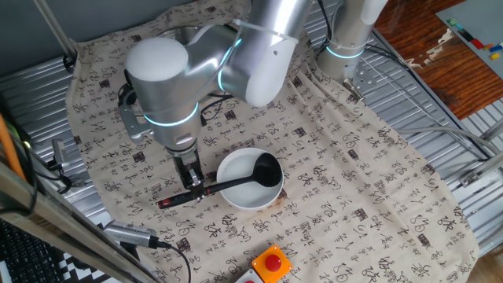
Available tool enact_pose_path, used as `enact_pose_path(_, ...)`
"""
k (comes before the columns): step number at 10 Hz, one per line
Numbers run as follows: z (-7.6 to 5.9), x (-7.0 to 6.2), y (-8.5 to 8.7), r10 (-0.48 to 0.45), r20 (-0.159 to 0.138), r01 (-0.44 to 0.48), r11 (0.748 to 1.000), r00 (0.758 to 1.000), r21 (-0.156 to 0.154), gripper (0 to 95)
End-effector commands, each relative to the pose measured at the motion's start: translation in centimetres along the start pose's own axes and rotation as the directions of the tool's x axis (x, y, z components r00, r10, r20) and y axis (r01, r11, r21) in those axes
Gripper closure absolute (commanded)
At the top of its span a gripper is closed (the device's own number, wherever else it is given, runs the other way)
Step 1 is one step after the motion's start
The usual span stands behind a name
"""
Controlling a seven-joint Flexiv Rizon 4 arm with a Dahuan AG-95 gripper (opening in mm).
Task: Scoop water with a large spoon from one bowl to another
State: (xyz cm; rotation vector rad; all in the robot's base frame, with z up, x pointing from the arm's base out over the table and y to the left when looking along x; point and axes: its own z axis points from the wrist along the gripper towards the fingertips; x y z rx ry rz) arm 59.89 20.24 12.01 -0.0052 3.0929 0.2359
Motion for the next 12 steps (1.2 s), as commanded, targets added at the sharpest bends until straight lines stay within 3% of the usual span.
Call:
enact_pose_path(1, 0.4, -0.4, 0.2, 0.002, -0.007, -0.002, 1.0, 1.0, 0.009, 38.0)
enact_pose_path(8, 1.8, -1.2, 1.4, 0.004, 0.0, -0.004, 1.0, 1.0, 0.013, 38.0)
enact_pose_path(9, 1.9, -1.2, 1.4, 0.002, 0.001, -0.002, 1.0, 1.0, 0.013, 57.0)
enact_pose_path(12, 2.0, -0.9, 1.4, -0.001, -0.001, 0.001, 1.0, 1.0, 0.015, 57.0)
